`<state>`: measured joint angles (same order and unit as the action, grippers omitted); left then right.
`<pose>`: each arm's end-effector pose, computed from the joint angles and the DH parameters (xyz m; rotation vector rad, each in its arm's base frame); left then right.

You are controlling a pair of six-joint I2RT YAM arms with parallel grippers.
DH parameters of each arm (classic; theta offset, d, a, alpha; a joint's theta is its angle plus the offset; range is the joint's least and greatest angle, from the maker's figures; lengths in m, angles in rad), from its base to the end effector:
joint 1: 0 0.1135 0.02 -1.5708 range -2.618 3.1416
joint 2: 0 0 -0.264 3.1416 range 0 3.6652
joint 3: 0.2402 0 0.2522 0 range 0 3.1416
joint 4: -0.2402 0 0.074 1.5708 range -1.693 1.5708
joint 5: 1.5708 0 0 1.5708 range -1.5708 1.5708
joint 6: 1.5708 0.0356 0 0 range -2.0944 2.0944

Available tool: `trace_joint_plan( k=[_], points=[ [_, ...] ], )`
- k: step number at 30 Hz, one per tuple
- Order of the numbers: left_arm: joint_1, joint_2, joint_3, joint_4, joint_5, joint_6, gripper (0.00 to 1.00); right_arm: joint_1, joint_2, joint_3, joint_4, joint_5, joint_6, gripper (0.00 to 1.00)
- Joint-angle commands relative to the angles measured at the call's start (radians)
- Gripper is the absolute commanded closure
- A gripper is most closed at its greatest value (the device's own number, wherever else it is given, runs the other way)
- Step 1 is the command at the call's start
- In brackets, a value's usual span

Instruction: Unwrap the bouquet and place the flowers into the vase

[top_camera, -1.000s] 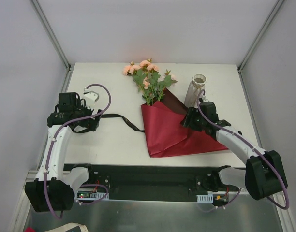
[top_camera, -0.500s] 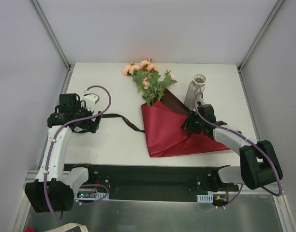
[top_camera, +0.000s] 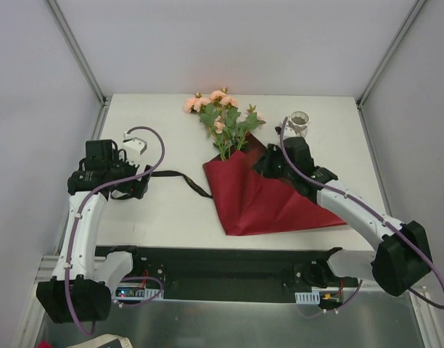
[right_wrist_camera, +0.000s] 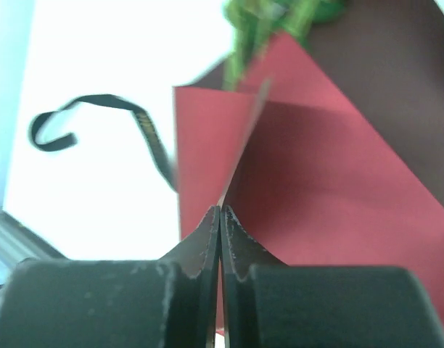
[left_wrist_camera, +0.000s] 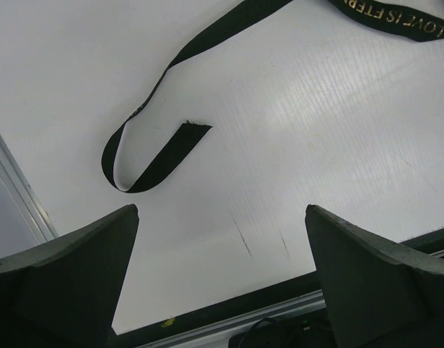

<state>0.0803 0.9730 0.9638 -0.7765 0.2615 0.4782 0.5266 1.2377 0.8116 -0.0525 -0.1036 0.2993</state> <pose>0.1937 0.0063 0.3128 0.5823 2.2490 -0.0285 0.2390 0.1432 0.2660 -0.3043 2.0821 0.6128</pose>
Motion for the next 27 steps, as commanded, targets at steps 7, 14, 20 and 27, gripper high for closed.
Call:
trace_joint_plan(
  k=[7, 14, 20, 27],
  points=[
    [0.009, -0.071, 0.090, -0.003, -0.142, -0.135, 0.01, 0.394, 0.339, 0.501, -0.052, 0.025, -0.092, 0.99],
    [0.042, -0.267, 0.012, 0.042, -0.257, -0.133, 0.01, 0.533, 0.644, 0.874, -0.090, -0.057, -0.083, 0.69],
    [0.042, -0.319, -0.007, -0.001, -0.286, -0.081, 0.01, 0.521, 0.700, 0.962, -0.152, -0.042, -0.091, 0.11],
    [0.042, -0.270, 0.076, -0.023, -0.219, -0.070, 0.01, 0.425, 0.468, 0.882, -0.211, 0.016, -0.135, 0.00]
  ],
)
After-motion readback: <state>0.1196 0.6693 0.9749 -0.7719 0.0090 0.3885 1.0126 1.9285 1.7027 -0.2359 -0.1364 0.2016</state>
